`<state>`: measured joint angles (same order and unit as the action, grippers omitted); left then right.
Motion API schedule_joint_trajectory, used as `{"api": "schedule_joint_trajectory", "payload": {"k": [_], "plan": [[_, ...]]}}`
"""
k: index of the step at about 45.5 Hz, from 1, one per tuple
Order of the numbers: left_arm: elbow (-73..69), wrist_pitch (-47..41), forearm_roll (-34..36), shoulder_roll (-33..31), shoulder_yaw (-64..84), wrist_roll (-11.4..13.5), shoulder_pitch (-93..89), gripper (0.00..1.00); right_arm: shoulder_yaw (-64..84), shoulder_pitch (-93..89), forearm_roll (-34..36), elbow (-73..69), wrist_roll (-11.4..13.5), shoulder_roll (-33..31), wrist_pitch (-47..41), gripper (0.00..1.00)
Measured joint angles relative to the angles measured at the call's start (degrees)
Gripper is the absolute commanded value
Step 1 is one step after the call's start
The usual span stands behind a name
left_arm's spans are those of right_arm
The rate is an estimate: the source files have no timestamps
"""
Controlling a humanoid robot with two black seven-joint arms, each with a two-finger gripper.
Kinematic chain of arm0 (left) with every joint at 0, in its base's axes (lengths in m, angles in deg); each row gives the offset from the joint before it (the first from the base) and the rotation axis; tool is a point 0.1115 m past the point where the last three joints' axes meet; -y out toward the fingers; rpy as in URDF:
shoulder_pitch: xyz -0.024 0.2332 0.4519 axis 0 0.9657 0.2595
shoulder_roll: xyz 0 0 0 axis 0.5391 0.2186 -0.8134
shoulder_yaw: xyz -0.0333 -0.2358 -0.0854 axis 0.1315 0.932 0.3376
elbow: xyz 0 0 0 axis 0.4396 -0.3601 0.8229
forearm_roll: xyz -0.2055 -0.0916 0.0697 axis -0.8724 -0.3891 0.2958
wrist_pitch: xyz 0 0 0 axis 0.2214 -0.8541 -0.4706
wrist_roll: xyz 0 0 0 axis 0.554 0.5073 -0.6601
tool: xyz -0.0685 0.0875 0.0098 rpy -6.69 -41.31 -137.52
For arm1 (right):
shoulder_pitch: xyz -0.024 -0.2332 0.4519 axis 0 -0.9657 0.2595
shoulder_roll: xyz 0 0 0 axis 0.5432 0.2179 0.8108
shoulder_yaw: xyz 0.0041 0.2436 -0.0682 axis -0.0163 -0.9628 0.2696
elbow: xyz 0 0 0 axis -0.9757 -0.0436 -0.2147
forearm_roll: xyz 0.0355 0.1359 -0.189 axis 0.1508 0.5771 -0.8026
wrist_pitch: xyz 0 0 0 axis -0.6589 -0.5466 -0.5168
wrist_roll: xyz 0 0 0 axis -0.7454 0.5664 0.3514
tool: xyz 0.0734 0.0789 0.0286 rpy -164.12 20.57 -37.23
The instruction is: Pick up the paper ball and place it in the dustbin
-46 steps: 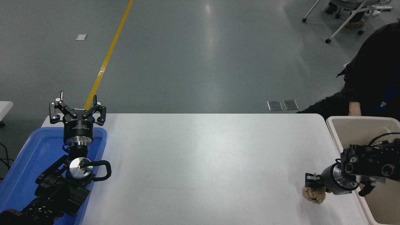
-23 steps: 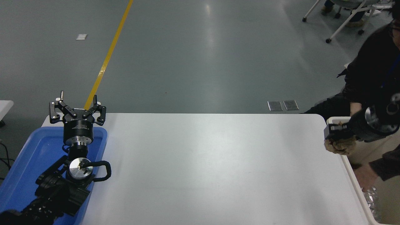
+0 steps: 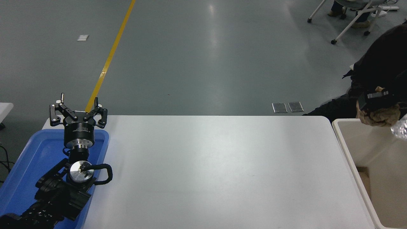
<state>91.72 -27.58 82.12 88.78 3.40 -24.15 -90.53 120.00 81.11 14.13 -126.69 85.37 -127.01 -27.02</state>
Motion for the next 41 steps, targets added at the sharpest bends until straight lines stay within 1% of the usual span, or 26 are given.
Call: {"api": "schedule_joint_trajectory", "payload": {"k": [10, 20, 24, 31, 41], "plan": [[0.0, 0.0, 0.0, 0.0, 0.0, 0.0, 0.0, 0.99, 3.1, -1.7, -0.3, 4.9, 0.0, -0.8, 0.5, 0.00], [0.0, 0.0, 0.0, 0.0, 0.0, 0.0, 0.0, 0.99, 3.8, -10.1, -1.8, 15.0, -0.1, -4.4, 3.9, 0.00], [0.0, 0.0, -0.1, 0.0, 0.0, 0.0, -0.1, 0.99, 2.3, -17.5, -2.9, 21.7, -0.5, -6.5, 7.1, 0.00], [0.0, 0.0, -0.1, 0.0, 0.0, 0.0, -0.1, 0.99, -2.1, -30.1, -3.6, 31.8, -1.6, -8.1, 11.1, 0.00], [0.0, 0.0, -0.1, -0.1, 0.0, 0.0, -0.1, 0.99, -15.7, -52.5, -3.5, 47.8, -2.7, -8.2, 15.3, 0.00]]}}
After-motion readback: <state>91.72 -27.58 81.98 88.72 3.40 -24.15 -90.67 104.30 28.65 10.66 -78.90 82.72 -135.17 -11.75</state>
